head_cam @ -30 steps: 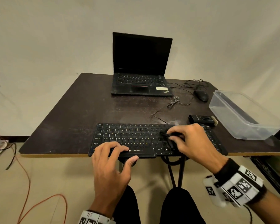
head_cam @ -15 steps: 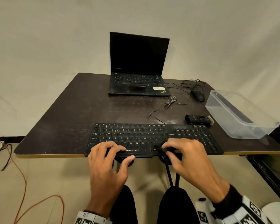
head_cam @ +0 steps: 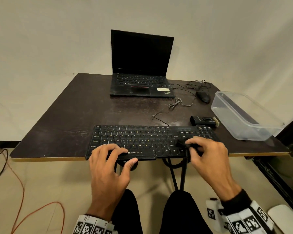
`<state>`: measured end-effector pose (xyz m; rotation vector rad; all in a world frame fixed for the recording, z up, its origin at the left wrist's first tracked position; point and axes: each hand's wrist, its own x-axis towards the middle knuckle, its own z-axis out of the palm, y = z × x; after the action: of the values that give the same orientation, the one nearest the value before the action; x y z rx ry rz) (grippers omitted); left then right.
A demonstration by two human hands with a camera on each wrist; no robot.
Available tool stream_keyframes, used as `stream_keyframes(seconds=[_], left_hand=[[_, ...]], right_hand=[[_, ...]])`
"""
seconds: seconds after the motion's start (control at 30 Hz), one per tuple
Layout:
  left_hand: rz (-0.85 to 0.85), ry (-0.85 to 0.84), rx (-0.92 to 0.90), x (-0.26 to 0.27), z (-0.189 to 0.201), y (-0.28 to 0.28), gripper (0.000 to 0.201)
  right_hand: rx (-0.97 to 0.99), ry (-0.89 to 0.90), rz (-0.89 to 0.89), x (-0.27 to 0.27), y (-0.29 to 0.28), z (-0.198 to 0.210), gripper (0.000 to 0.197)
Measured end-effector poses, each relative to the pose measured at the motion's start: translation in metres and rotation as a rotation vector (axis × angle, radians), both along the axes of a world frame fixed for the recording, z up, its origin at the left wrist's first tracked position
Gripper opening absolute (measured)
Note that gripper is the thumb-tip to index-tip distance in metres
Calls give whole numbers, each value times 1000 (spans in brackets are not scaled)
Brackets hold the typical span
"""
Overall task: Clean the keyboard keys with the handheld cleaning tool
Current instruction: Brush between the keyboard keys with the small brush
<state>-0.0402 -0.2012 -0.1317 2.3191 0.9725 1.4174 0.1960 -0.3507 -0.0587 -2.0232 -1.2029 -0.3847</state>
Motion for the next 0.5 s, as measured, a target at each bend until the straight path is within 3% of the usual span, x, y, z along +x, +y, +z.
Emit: stream_keyframes(seconds=[0.17, 0.3, 0.43, 0.5], left_hand=[[5, 2, 6, 1, 1, -1, 33], [9, 8, 12, 0, 1, -2, 32], [13, 7, 14, 1, 1, -2, 33], [11, 9, 7, 1, 1, -2, 35]], right_hand=[[-9, -10, 167, -30, -2, -8, 36], [50, 105, 22, -7, 2, -4, 33], [-27, 71, 205, -36, 14, 0, 27], [-50, 125, 179, -29, 23, 5, 28]])
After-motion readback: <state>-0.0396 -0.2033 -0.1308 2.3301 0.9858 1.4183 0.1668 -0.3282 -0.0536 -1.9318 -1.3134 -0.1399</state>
